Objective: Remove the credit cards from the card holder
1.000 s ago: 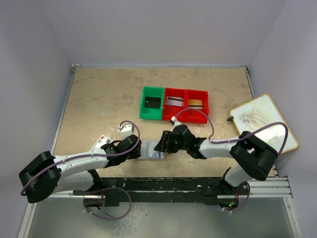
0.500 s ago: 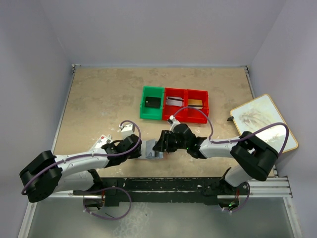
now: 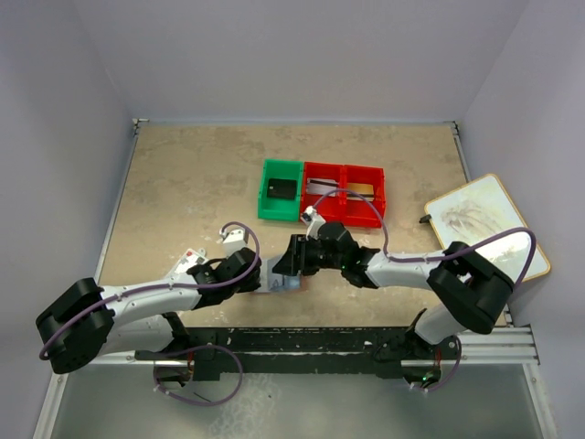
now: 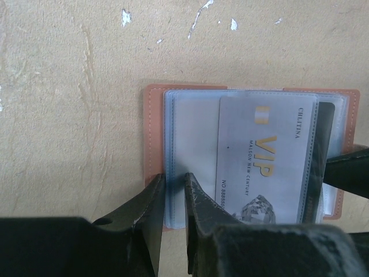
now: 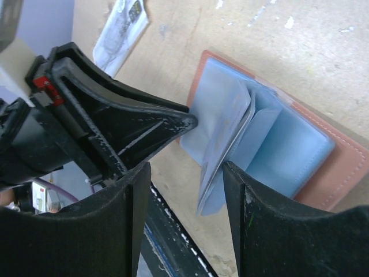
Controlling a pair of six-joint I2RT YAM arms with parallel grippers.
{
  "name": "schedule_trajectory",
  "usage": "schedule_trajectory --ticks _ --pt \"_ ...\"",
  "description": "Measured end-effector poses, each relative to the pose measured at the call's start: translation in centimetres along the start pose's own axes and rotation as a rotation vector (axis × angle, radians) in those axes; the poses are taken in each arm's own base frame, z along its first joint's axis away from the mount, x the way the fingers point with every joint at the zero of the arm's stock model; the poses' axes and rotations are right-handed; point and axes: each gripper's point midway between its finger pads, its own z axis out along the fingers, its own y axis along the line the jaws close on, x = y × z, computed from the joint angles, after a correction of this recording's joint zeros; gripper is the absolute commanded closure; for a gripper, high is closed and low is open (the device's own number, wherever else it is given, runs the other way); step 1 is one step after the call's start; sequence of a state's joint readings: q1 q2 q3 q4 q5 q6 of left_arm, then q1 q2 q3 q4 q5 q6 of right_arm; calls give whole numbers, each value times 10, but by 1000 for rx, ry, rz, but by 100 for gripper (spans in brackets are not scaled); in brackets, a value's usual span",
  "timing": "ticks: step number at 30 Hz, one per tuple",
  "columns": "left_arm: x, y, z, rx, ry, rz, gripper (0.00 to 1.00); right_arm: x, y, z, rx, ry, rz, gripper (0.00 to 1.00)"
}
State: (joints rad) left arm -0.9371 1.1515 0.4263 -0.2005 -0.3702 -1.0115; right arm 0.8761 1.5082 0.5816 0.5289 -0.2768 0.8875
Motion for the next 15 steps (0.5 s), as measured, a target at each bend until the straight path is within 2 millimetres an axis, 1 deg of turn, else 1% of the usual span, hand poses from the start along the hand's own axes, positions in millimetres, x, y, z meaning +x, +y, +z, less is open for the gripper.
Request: schedule_trajectory --ticks 5,12,15 --pt "0 -1 0 8 -5 -5 84 -5 14 1 -49 2 -21 44" --pt "0 0 -1 12 -7 -6 84 -3 21 1 -71 20 -42 44" --pt "0 0 -1 11 -7 -7 84 -7 29 2 -84 15 -54 44"
